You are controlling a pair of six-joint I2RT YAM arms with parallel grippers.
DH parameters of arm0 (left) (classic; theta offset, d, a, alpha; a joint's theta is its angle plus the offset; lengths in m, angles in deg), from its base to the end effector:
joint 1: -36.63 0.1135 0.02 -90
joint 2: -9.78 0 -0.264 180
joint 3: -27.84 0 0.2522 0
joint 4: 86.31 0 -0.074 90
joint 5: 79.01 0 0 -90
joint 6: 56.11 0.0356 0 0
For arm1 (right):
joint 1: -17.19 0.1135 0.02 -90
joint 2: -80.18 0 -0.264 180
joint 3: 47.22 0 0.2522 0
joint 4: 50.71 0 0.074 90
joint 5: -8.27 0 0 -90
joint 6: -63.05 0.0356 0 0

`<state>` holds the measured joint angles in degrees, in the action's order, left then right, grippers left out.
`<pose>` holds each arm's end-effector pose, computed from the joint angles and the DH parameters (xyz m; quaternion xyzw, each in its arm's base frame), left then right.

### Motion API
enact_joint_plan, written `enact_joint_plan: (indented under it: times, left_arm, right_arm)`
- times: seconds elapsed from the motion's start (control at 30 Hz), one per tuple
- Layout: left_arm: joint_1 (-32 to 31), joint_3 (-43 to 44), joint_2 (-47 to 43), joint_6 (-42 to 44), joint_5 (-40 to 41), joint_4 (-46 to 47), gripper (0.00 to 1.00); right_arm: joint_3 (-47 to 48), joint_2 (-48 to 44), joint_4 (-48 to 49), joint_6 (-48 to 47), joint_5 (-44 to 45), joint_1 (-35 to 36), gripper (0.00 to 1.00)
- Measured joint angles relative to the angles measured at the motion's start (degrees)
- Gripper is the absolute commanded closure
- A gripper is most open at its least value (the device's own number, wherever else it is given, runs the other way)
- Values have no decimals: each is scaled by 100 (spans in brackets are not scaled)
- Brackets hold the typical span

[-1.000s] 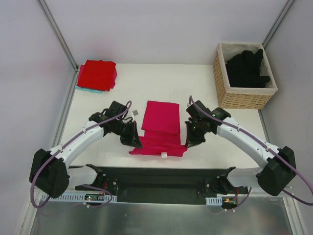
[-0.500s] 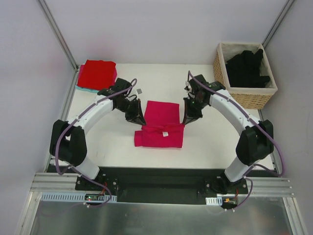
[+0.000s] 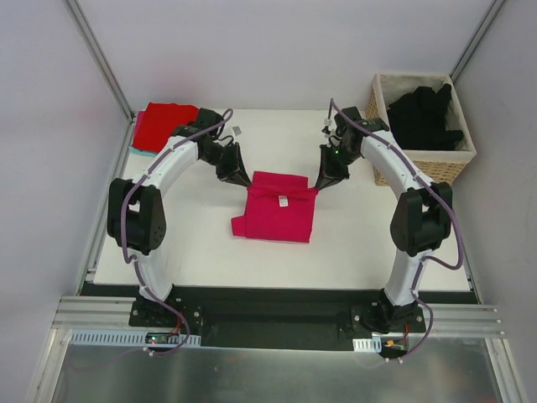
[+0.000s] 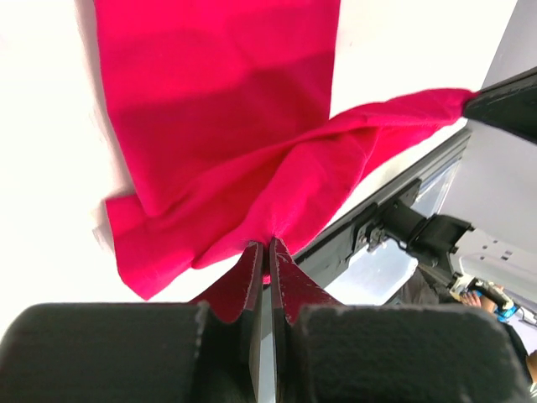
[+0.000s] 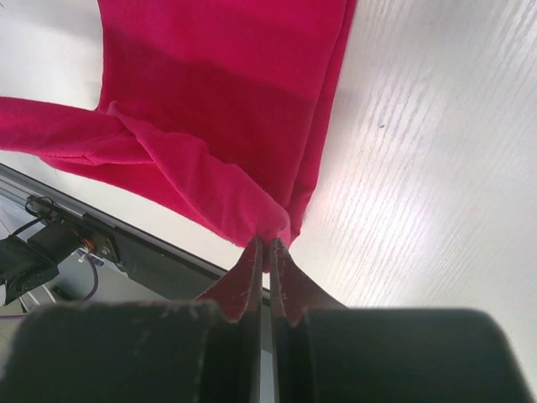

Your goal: Fold and stack the t-shirts

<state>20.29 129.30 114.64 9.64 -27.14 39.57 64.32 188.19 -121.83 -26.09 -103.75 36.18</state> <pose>0.3721 -0.1320 0.2677 0.0285 0.9116 -0.3858 0.1391 0.3683 0.1409 0.2812 -0.1884 0.9450 0.2174 0.1556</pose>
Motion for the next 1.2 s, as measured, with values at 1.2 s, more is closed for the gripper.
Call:
enact_joint_plan:
  times: [1.2]
  left_arm:
    - [221, 2111, 2365, -214, -31, 109, 100]
  right_arm:
    - [1167, 1738, 592, -284, -688, -629, 99]
